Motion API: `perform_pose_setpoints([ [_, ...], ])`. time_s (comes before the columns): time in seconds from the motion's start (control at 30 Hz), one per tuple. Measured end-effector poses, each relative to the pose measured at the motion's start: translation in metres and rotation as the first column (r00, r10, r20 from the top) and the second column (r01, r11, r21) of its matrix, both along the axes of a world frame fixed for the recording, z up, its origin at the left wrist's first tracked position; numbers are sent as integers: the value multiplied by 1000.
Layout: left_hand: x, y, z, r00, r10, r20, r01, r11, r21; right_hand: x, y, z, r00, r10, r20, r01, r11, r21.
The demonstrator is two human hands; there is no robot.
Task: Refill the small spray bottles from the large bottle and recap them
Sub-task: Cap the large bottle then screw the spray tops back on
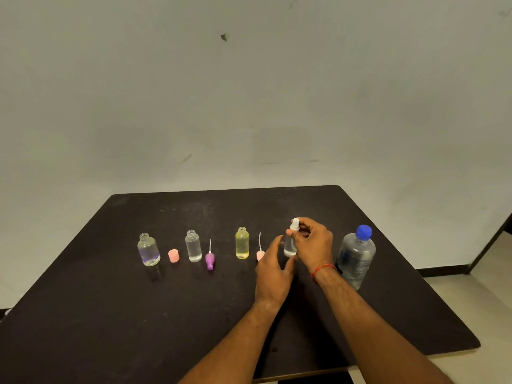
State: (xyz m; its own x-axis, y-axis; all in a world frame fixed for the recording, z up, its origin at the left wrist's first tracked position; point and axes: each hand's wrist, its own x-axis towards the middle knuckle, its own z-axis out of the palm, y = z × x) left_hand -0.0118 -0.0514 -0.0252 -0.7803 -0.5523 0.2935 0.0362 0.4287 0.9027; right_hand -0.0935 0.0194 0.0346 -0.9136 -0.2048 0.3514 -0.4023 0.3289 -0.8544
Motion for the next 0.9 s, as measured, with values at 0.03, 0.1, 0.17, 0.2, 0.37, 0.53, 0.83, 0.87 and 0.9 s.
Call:
perform_pose_setpoints([
  [0.03,1,0,2,1000,19,-2,-19,1000,-6,-3,-2,0,1000,-6,6,7,1000,-6],
  [0.1,1,1,3,999,48,-14,-48,999,-8,-7,-7,-2,1000,-11,20,12,1000,-11],
  [0.17,1,0,3,997,79,-27,-79,997,-1,-12,-11,-5,999,-9,39,9,1000,-10],
  [0.2,0,0,2,995,95,-38,-95,996,0,-14,-12,-6,999,-7,44,7,1000,-7],
  [0.37,-1,-1,2,991,123,-59,-122,992,20,-22,-17,-8,999,-11,37,11,1000,0],
  [0.53,-3,-1,0,991,123,-59,-122,992,24,-25,-19,-11,999,-4,38,3,1000,15],
  [0.83,-3,-1,0,980,156,-126,-154,988,30,-15,-11,-20,999,-38,13,38,999,-23],
  [0.87,-2,0,1,976,162,-145,-159,987,35,-13,-9,-21,999,-54,3,54,998,-28],
  [0.9,-2,0,1,971,174,-166,-168,984,51,-9,-7,-21,998,-67,-13,66,997,-37],
])
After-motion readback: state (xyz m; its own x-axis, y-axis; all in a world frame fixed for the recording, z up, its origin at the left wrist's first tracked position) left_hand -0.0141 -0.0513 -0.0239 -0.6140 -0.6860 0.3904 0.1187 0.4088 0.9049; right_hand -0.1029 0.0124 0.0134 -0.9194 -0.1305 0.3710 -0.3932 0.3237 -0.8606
